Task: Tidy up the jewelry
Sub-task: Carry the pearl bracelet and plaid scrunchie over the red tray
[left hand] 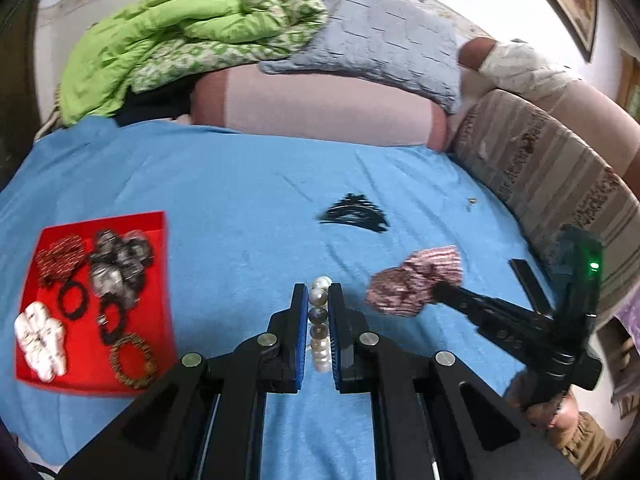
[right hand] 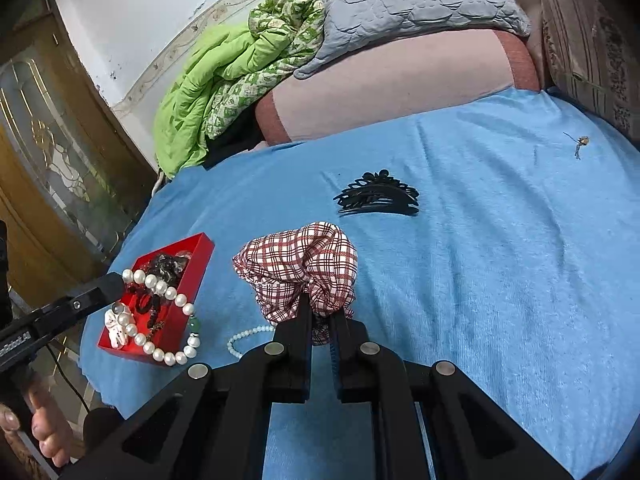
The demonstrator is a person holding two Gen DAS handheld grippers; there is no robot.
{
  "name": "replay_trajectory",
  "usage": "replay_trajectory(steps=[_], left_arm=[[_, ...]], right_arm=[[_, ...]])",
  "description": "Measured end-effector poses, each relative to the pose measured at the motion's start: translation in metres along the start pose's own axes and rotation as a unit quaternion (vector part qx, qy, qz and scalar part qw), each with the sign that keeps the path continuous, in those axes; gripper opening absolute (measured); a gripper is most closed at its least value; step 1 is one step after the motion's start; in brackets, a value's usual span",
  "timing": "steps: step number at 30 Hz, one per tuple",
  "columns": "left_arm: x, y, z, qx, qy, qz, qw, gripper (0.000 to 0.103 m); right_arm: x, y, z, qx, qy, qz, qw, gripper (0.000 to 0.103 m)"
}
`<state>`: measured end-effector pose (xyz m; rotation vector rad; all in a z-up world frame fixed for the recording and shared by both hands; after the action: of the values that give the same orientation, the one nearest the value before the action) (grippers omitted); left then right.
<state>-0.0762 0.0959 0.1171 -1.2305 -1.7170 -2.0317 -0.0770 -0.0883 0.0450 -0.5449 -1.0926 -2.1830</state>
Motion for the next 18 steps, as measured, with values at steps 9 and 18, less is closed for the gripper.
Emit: replay_trajectory(steps=[9, 18], left_arm=[[0.022, -0.030, 0.041, 0.030, 0.091, 0.007, 0.9953, 0.009], [0.039, -0.053, 0.068, 0.042, 0.147, 0.009, 0.9882, 0.009]], right_arm=[[0.004, -0.012, 0.015, 0.004, 0.015, 0.014, 1.000, 0.009], [0.003, -0.039, 0.055, 0.044, 0.035, 0.038, 0.998, 0.009]])
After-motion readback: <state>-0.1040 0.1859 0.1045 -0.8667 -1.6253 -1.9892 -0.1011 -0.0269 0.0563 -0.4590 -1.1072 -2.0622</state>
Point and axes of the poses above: each gripper's, at about its wrist camera, not at the fingertips, and x roughly against the way its jaws point, z to its left, y to its top, the point moved 6 cm from there along -x, roughly the way its jaws point, and after that the axes turned 13 degrees about -x, right-handed, at the moved point
